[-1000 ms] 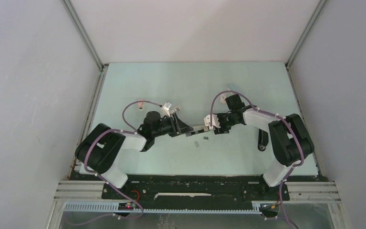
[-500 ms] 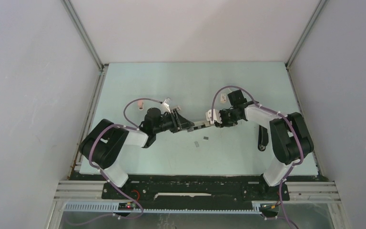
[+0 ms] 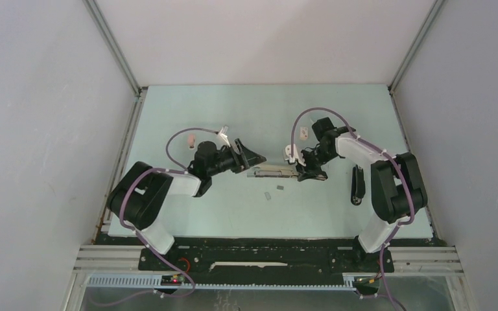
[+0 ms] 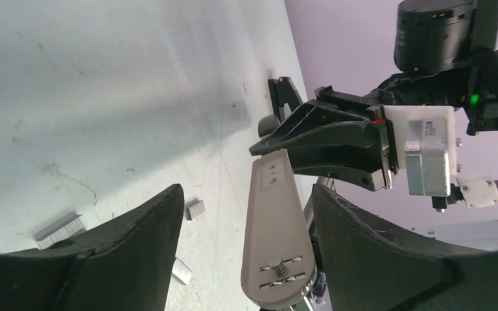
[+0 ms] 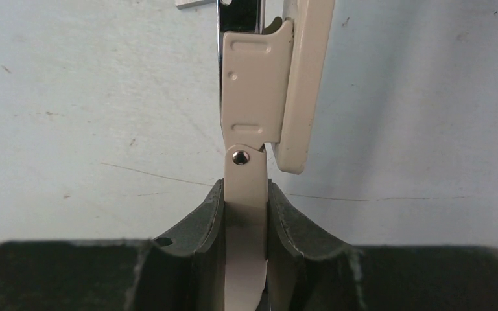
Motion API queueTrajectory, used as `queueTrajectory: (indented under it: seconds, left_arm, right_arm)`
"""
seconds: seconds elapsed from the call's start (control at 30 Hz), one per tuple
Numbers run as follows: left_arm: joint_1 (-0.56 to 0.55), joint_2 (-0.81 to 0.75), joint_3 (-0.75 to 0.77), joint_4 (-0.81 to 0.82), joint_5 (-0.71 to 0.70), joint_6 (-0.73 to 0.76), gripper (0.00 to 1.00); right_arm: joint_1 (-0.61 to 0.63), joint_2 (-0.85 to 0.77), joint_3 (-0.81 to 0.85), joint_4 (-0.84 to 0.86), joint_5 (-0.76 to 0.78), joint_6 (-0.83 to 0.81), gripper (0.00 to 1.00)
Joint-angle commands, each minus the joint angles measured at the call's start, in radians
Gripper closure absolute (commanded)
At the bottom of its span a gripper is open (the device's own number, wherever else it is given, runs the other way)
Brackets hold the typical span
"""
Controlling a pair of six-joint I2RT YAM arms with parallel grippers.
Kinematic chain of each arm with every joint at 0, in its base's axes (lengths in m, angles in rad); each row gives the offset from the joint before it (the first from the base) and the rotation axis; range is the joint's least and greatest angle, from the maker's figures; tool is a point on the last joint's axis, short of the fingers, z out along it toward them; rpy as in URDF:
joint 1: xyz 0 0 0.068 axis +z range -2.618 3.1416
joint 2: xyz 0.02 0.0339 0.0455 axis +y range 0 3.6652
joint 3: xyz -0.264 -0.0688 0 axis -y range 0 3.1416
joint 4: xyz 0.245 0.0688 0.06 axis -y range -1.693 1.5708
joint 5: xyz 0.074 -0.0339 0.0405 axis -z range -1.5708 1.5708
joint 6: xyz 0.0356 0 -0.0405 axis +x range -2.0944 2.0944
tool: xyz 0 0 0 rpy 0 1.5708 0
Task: Unload the staples from the stapler
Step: Adjust the stapler at the center of the board.
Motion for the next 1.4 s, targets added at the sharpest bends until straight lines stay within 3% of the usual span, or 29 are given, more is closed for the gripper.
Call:
queueTrajectory:
  seconds: [0.0,0.13,0.4,0.6,0.8,1.37]
  left_arm:
    - [0.034,-0.108,-0.002,0.042,-0.025,0.044,0.20]
    - [0.064,-0.240,-0.061,0.026,-0.075,0.099,0.08]
    - [0.074,-0.678,-0.147,-0.315,-0.287,0.471,0.01]
    - [0.075,-0.977,-0.290,-0.335,-0.416,0.605,0.00]
    - [0.075,-1.015,-0.367,-0.234,-0.350,0.596,0.00]
    - [0.075,-1.064,-0.393,-0.231,-0.323,0.576,0.00]
  right_arm:
    - [-0.017,-0.050,0.080,-0.122,-0.081,0.032,1.00]
    - [-0.030,-0.037,0.120,-0.198,-0.079,0.040,1.00]
    - [-0.043,-0.008,0.195,-0.345,-0.084,0.099,1.00]
    - [-0.043,0.011,0.247,-0.460,-0.094,0.142,1.00]
    - [-0.065,0.055,0.285,-0.502,-0.120,0.293,1.00]
    - [-0.163,0.291,0.387,-0.569,-0.184,0.474,1.00]
